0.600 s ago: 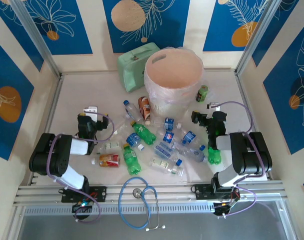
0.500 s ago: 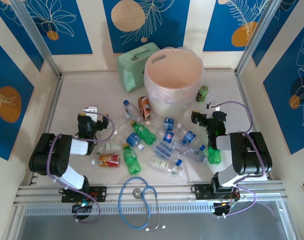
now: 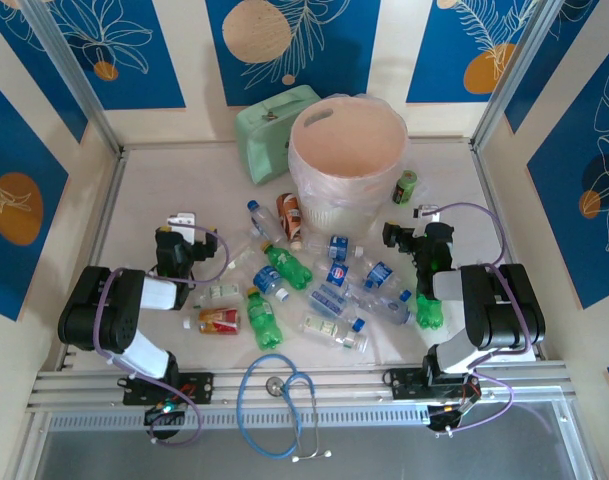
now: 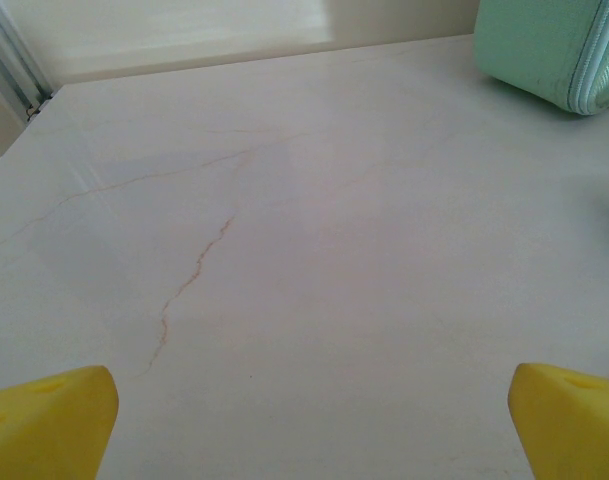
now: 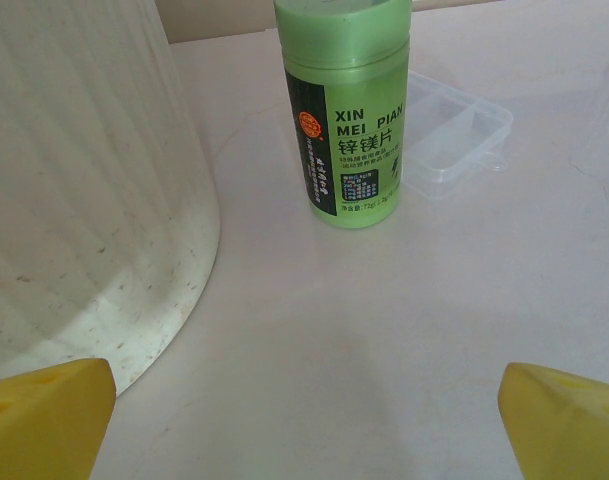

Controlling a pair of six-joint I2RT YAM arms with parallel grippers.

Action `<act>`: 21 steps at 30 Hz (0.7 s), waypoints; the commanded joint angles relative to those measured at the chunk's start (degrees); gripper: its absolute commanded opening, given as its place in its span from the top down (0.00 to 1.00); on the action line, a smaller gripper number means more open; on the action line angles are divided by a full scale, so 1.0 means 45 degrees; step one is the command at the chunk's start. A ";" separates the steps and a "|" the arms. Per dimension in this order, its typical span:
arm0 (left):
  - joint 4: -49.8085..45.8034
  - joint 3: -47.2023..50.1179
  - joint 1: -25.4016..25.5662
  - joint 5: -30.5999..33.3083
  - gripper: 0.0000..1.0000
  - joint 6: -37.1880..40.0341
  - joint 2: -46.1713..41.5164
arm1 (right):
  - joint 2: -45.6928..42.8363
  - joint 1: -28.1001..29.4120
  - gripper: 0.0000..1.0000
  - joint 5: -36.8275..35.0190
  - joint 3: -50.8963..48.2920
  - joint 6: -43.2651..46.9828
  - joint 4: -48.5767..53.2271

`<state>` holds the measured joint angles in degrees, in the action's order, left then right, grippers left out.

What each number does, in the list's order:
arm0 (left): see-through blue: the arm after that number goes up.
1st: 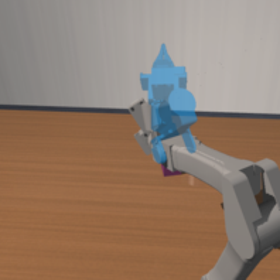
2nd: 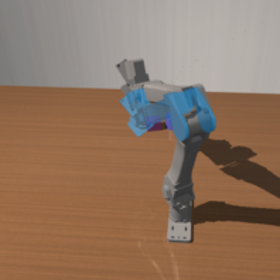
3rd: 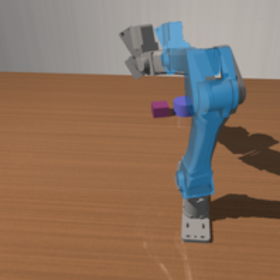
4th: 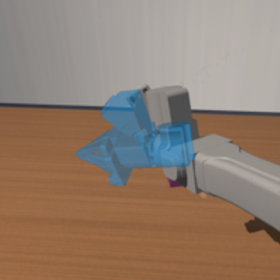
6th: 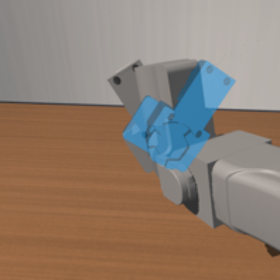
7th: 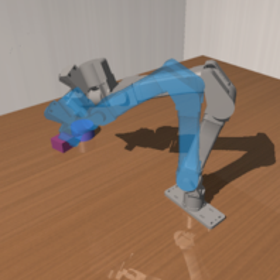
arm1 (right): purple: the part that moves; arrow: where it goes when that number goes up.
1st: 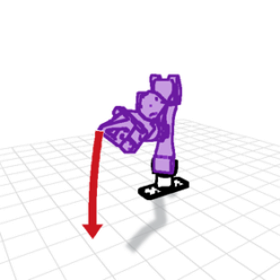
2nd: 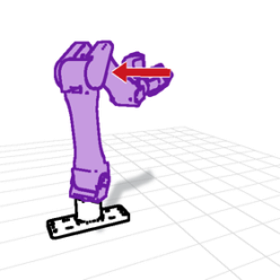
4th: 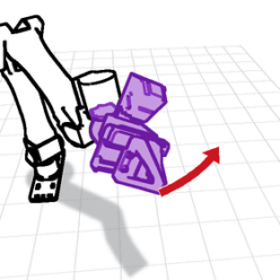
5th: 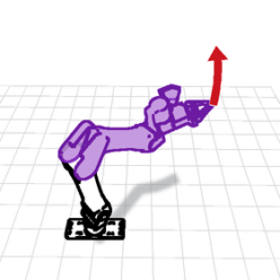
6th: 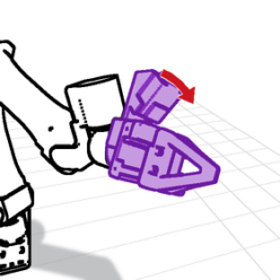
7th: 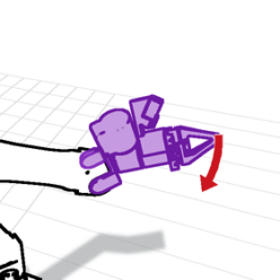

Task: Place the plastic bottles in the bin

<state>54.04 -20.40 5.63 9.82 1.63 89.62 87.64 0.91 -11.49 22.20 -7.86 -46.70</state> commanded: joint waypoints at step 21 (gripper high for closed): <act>-0.3847 -0.1398 0.0096 0.1077 0.00 -0.0019 -0.2144 | -0.3036 0.0432 0.01 -0.4106 0.3716 -0.2188 0.8345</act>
<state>48.18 -21.78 5.76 11.27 1.61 86.91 83.05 2.31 -18.24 27.73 -10.39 -31.40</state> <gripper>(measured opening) 0.999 0.990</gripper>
